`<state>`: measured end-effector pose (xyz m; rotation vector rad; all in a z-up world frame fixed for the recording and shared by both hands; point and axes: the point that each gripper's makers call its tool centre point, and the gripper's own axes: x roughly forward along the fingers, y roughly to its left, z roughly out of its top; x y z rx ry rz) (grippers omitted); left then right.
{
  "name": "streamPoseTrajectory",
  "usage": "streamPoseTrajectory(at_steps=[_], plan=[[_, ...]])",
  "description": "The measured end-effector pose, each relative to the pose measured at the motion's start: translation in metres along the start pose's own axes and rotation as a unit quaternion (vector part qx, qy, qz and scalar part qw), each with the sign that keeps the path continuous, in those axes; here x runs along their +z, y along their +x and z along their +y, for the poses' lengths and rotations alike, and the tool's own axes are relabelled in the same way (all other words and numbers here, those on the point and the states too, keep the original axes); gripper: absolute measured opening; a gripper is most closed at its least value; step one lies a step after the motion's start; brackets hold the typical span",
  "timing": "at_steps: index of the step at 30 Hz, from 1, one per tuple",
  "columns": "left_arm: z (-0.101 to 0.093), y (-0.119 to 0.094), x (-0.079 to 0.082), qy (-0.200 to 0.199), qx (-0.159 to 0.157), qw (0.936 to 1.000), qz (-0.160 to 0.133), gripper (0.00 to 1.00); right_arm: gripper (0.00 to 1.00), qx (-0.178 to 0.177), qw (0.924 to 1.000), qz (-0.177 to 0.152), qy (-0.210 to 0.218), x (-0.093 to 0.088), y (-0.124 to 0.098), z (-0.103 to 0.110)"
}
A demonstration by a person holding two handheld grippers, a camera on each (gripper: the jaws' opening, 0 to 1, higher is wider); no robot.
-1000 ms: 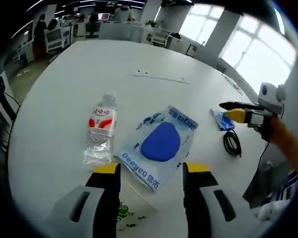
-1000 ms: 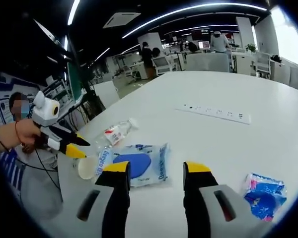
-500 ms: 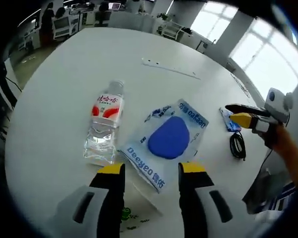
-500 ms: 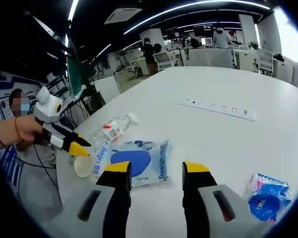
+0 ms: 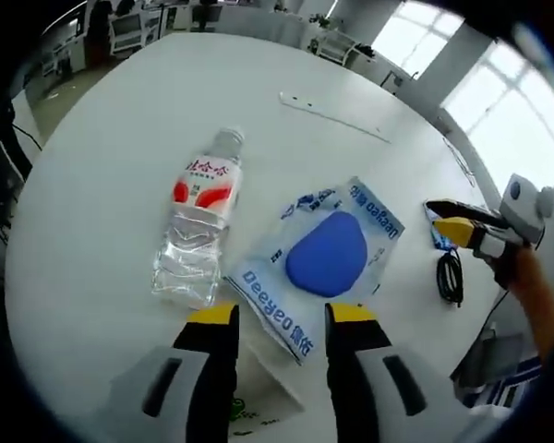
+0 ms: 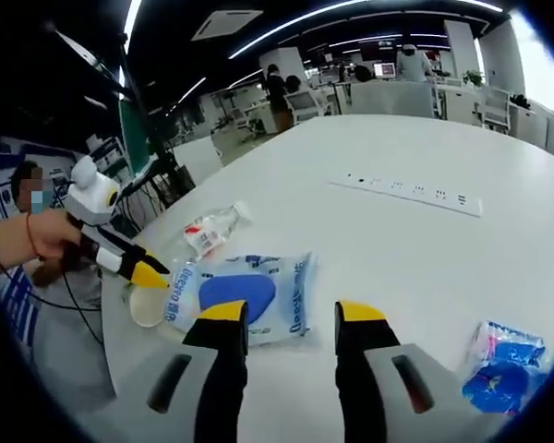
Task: Arrange the tabletop items into an orderly group along one side of the table until the central work area is clear of visible clutter.
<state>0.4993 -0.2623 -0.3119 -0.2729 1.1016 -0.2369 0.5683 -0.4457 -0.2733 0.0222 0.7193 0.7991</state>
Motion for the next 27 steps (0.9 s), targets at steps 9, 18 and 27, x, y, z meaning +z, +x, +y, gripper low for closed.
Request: streamPoseTrajectory(at_steps=[9,18,27], plan=[[0.002,0.004,-0.001,-0.014,0.004,0.9999,0.006,0.33,0.34,0.005,0.9999,0.014,0.004,-0.008,0.011,-0.003],[0.002,0.009,-0.004,-0.015,0.007,0.9997,0.016,0.32,0.32,0.008,0.9997,0.024,0.006,-0.015,0.020,-0.007],[0.003,0.014,-0.006,-0.017,0.010,0.9995,0.024,0.30,0.29,0.010,0.9994,0.032,0.008,-0.020,0.028,-0.012]])
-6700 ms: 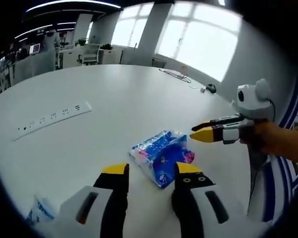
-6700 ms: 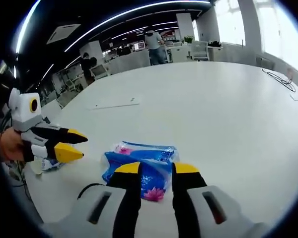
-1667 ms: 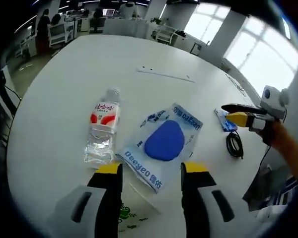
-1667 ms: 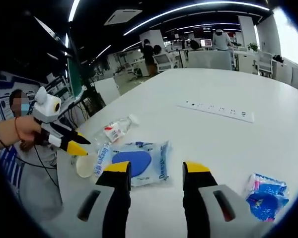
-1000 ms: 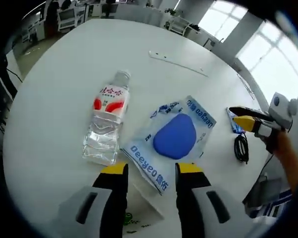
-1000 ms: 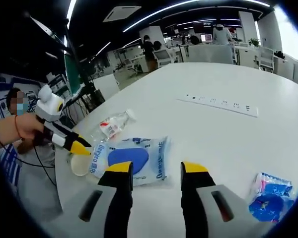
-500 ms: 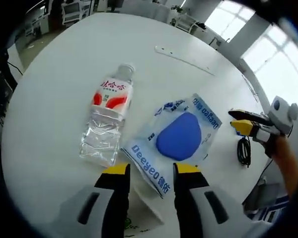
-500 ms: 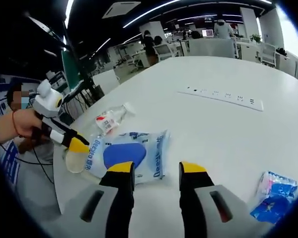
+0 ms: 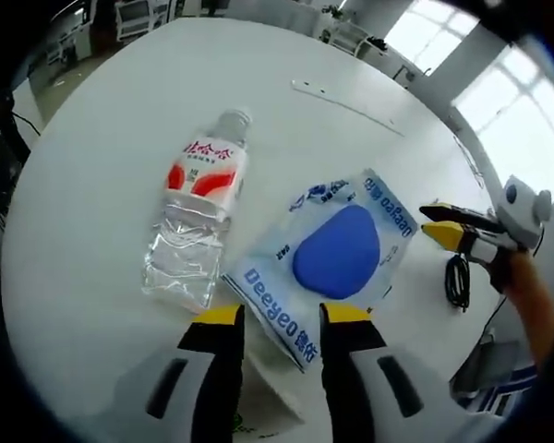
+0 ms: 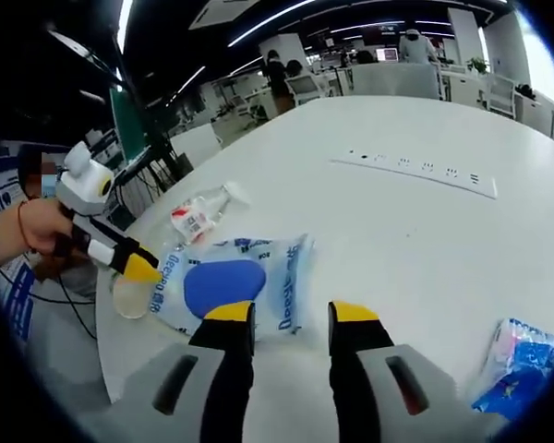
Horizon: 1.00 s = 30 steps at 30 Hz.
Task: Arrange the tabletop items into an orderly group along one side of the table until the central work area is clear of visible clutter.
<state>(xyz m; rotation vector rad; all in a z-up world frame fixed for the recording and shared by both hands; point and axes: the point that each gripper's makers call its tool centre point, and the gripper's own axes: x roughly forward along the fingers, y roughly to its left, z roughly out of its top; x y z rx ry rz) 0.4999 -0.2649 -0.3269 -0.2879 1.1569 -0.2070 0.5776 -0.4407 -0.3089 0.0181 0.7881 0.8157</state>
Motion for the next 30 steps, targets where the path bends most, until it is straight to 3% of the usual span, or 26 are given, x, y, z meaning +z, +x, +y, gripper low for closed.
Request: streamPoseTrajectory(at_steps=[16,21,30], plan=[[0.004,0.007,0.000,0.010,0.012,0.9998,0.007,0.21,0.20,-0.001,0.9997,0.025,-0.001,-0.014,0.009,0.003],[0.007,0.009,-0.002,0.021,0.019,0.9995,0.015,0.13,0.11,-0.001,0.9995,0.032,-0.001,-0.017,0.010,0.003],[0.006,0.009,-0.004,0.032,0.017,0.9991,0.019,0.02,0.05,0.003,0.9994,0.034,-0.002,-0.018,0.011,0.007]])
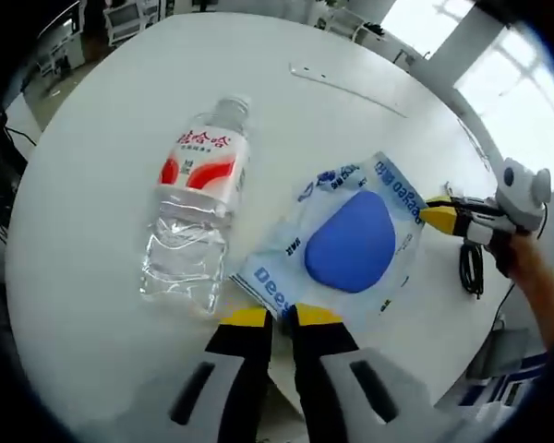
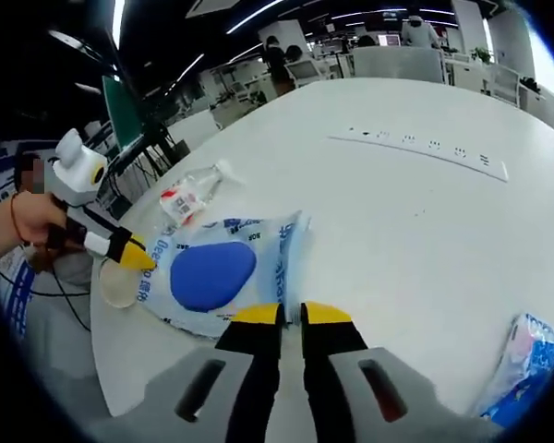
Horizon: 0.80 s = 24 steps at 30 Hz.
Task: Arrange the tabletop items into an orderly group along one side of the table until the central work area is clear of visible clutter.
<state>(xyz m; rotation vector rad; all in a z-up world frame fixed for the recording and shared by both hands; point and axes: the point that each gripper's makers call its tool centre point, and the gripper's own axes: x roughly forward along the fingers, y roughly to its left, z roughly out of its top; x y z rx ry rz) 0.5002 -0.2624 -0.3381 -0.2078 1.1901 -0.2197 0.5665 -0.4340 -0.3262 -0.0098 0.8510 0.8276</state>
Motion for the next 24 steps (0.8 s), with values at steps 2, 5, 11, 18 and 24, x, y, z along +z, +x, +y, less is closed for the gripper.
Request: streamPoseTrajectory(at_steps=[2,5,11,18,24], plan=[[-0.002,0.000,0.000,0.000,-0.004,1.0000,0.000,0.01,0.02,0.004,1.0000,0.000,0.001,0.000,0.000,0.002],[-0.003,0.001,0.000,0.000,-0.008,1.0000,0.001,0.00,0.00,0.004,1.0000,0.000,-0.002,0.001,-0.002,0.002],[-0.008,-0.001,0.001,0.004,-0.015,0.9999,-0.002,0.00,0.00,0.002,1.0000,-0.005,-0.006,0.005,-0.010,0.002],[-0.012,-0.006,0.005,0.003,-0.022,0.9997,-0.010,0.00,0.00,0.000,0.9998,-0.017,-0.005,0.012,-0.019,0.002],[-0.016,-0.012,0.010,0.006,-0.027,0.9994,-0.019,0.00,0.00,-0.001,0.9996,-0.027,-0.001,0.016,-0.027,0.003]])
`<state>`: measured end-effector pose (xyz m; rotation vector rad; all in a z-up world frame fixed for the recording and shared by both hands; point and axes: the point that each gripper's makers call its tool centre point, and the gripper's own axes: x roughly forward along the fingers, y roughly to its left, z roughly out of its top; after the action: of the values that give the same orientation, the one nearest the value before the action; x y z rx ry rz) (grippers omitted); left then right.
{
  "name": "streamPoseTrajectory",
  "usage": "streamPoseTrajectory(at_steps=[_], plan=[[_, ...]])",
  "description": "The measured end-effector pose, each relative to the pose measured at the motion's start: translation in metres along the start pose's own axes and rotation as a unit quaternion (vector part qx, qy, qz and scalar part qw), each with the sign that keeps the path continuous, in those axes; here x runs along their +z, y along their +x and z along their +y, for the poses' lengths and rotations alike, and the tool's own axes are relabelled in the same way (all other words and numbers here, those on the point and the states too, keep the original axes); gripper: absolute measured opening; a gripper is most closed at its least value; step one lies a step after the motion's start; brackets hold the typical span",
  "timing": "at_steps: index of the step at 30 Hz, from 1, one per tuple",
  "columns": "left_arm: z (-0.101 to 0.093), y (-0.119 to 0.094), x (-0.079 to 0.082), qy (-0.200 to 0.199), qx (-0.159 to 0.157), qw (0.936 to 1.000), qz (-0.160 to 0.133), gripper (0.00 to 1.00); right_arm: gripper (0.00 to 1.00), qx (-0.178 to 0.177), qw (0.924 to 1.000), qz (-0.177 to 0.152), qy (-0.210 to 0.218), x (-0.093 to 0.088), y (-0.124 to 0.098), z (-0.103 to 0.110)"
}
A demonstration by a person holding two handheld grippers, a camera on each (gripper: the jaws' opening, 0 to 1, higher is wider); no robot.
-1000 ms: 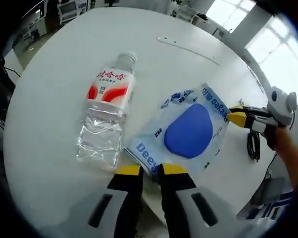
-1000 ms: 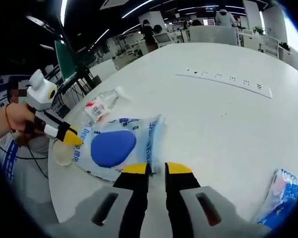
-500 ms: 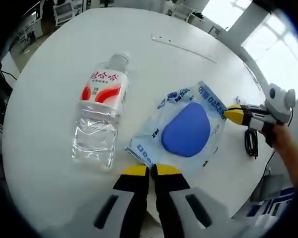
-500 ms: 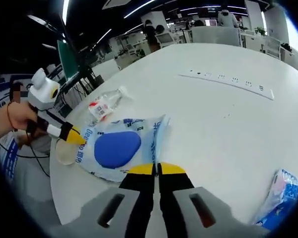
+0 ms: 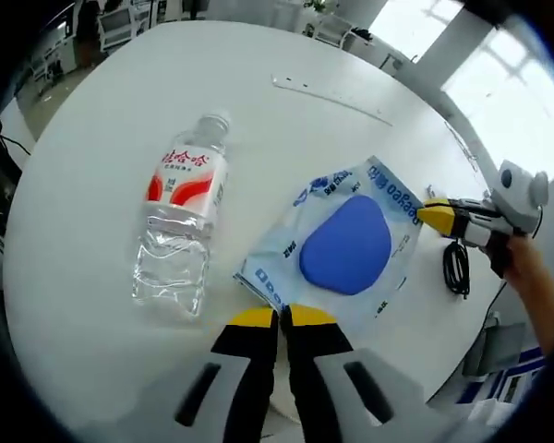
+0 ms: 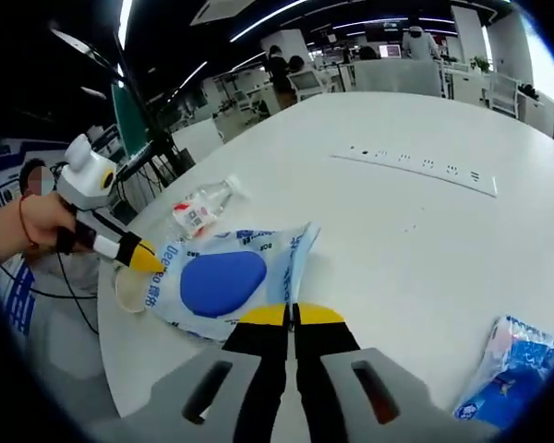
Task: Arrange the tabletop items into an orderly group along one side of the table until the central work area is clear of visible clutter.
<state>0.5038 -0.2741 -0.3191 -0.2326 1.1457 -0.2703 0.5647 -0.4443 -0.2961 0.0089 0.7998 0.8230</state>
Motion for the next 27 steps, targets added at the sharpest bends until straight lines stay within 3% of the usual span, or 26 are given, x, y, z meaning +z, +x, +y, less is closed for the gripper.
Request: streamPoseTrajectory(at_steps=[18,27], plan=[[-0.026,-0.021,0.028,0.025,-0.027,0.9986,-0.038,0.00,0.00,-0.021,0.9985,-0.048,0.013,0.021,-0.043,-0.001],[-0.043,-0.034,0.052,0.050,-0.042,0.9960,-0.060,0.00,0.00,-0.039,0.9962,-0.076,0.018,0.030,-0.070,-0.001]])
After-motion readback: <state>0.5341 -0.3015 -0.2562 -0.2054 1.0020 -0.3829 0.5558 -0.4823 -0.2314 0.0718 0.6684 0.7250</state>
